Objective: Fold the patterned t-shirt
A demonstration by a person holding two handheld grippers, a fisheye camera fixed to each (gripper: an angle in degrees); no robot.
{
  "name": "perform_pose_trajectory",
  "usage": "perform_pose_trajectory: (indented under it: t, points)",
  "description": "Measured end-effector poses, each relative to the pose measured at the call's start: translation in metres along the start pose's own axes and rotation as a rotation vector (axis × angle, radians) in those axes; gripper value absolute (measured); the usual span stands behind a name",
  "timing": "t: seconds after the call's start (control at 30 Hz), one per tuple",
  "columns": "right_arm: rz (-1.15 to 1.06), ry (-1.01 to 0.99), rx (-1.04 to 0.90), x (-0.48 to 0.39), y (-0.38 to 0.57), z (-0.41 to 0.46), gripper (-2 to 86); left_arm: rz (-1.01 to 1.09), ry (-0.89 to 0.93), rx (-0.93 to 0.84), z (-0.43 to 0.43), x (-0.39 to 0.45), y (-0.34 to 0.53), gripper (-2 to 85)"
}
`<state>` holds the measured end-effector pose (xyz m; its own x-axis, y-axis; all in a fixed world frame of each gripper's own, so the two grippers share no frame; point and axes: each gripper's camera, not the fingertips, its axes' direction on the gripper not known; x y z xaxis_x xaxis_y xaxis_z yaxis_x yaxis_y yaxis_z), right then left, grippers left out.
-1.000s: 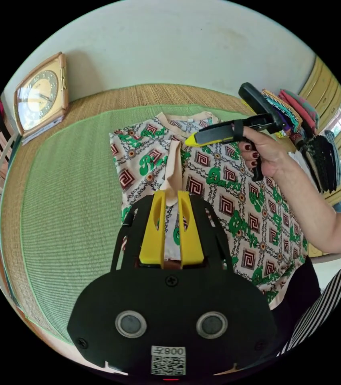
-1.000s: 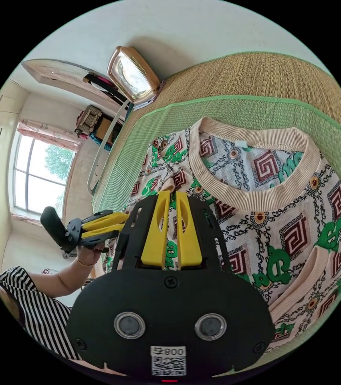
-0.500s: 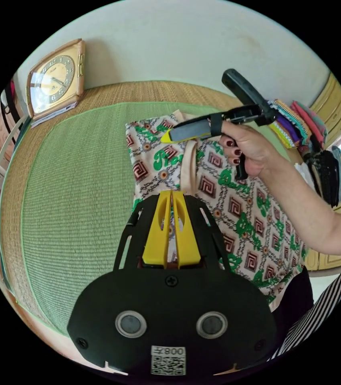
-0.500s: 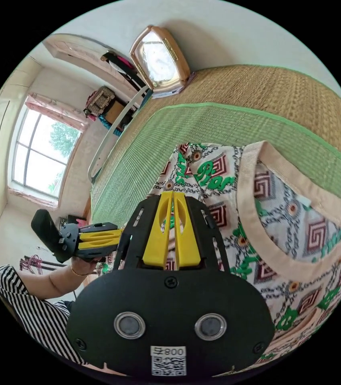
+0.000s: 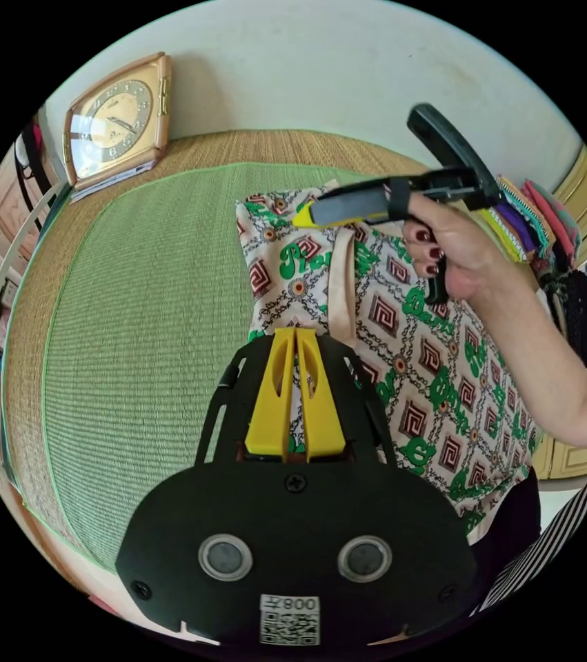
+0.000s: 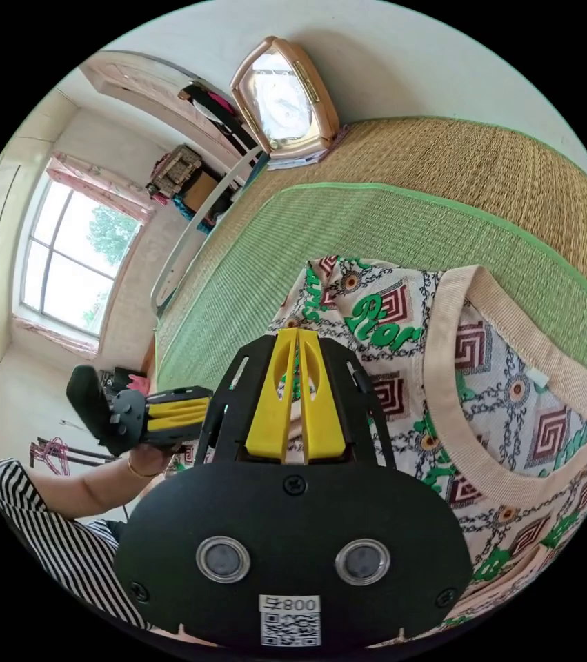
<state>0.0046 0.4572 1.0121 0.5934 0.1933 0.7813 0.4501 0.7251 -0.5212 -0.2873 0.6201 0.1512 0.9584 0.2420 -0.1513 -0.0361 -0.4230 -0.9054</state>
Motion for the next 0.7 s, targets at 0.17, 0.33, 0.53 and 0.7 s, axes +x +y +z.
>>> perform_pose_trajectory:
  t: [0.17, 0.33, 0.53, 0.7]
  points:
    - [-0.094, -0.063, -0.056, -0.034, 0.062, -0.006, 0.1, -0.02, 0.0, -0.034, 0.017, -0.016, 0.007, 0.1]
    - [-0.073, -0.059, -0.126, -0.038, 0.094, 0.004, 0.1, -0.039, 0.035, 0.016, 0.022, -0.032, 0.015, 0.1]
    - [-0.032, -0.029, -0.077, -0.045, 0.126, -0.028, 0.1, -0.089, 0.155, 0.021, 0.034, -0.059, 0.023, 0.1]
    - [0.049, -0.06, -0.005, -0.05, 0.199, -0.085, 0.0, -0.099, 0.318, 0.013, 0.033, -0.076, 0.046, 0.2]
